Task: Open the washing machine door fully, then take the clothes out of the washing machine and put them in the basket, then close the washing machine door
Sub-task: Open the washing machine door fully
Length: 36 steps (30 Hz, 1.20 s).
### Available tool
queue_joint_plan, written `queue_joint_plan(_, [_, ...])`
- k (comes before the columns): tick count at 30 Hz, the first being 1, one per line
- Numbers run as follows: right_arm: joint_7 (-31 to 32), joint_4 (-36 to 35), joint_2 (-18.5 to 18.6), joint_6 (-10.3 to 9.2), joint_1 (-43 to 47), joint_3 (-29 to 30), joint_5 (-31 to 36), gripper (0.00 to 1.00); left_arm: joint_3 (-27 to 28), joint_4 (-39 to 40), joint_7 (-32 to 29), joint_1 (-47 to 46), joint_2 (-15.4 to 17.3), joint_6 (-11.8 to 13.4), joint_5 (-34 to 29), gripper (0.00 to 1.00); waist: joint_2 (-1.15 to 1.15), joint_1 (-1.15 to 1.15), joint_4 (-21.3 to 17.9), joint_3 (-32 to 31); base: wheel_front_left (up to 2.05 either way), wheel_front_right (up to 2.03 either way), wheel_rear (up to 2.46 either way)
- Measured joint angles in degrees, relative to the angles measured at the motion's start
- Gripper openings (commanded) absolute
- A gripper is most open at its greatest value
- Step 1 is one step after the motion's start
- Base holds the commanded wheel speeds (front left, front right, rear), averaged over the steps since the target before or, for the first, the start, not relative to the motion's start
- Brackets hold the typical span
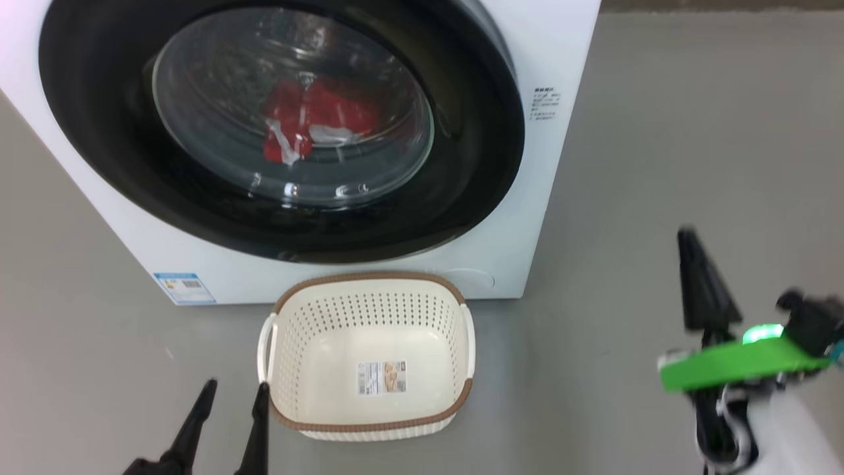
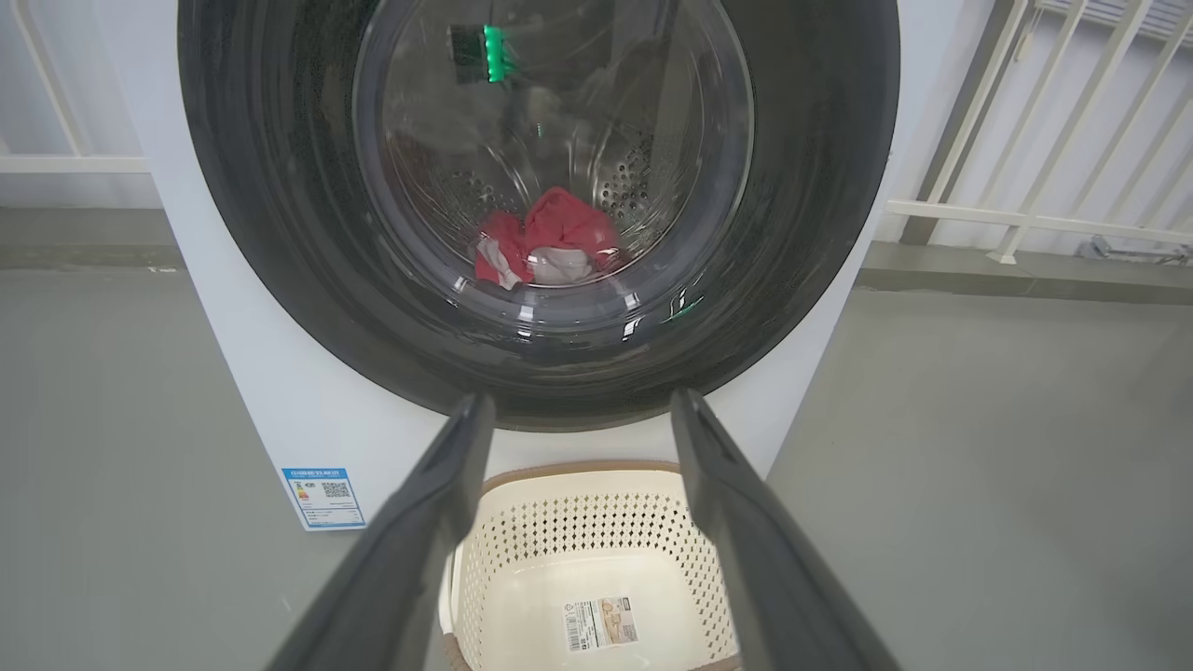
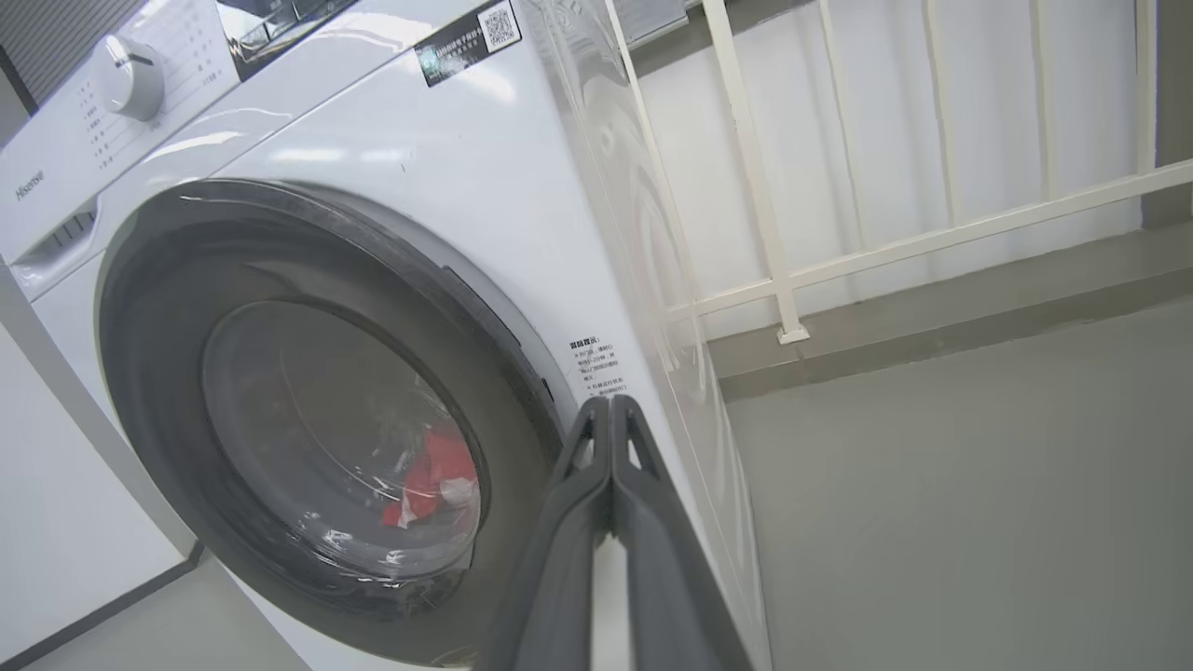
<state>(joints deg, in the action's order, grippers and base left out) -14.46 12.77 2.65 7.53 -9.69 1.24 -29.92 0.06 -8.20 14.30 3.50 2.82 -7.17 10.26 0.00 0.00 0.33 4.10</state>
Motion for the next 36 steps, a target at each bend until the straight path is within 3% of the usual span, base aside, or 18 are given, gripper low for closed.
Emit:
queue_joint_plan(9, [-0.19,2.58,2.47,0.0,-14.08,-1.29,-9.5,0.0,-2.25,0.27,0.0,-4.37,0.32,0.0,1.27,1.0,0.0,0.0,1.5,3.88,0.0,0.0,0.0])
queue_joint_plan(17, [1.66,7.6,8.31,0.0,-24.86,-8.82,-27.62,0.0,-4.24,-0.2,0.0,-7.1,0.54,0.0,2.05,1.0,0.0,0.0,4.27,6.67,0.0,0.0,0.0])
queue_joint_plan(18, [1.66,7.6,8.31,0.0,-24.86,-8.82,-27.62,0.0,-4.24,-0.2,0.0,-7.1,0.54,0.0,2.05,1.0,0.0,0.0,4.27,6.67,0.0,0.0,0.0])
queue_joint_plan(20, [4.17,8.31,10.1,0.0,-28.35,-10.34,-34.15,0.0,-4.57,-0.3,0.01,-7.61,0.67,0.0,2.52,1.0,0.0,0.0,5.1,7.72,0.0,0.0,0.0])
queue_joint_plan(26, [11.15,10.33,12.27,0.0,-33.43,-12.41,-45.55,0.0,-5.57,-0.54,0.01,-8.78,0.88,0.0,3.38,1.0,0.0,0.0,6.46,9.61,0.0,0.0,0.0])
queue_joint_plan(36, [26.65,17.55,15.48,0.0,-41.46,-13.28,-57.26,0.0,-7.45,-1.25,0.01,-10.86,1.13,0.0,4.14,1.0,0.0,0.0,8.52,12.2,0.0,0.0,0.0])
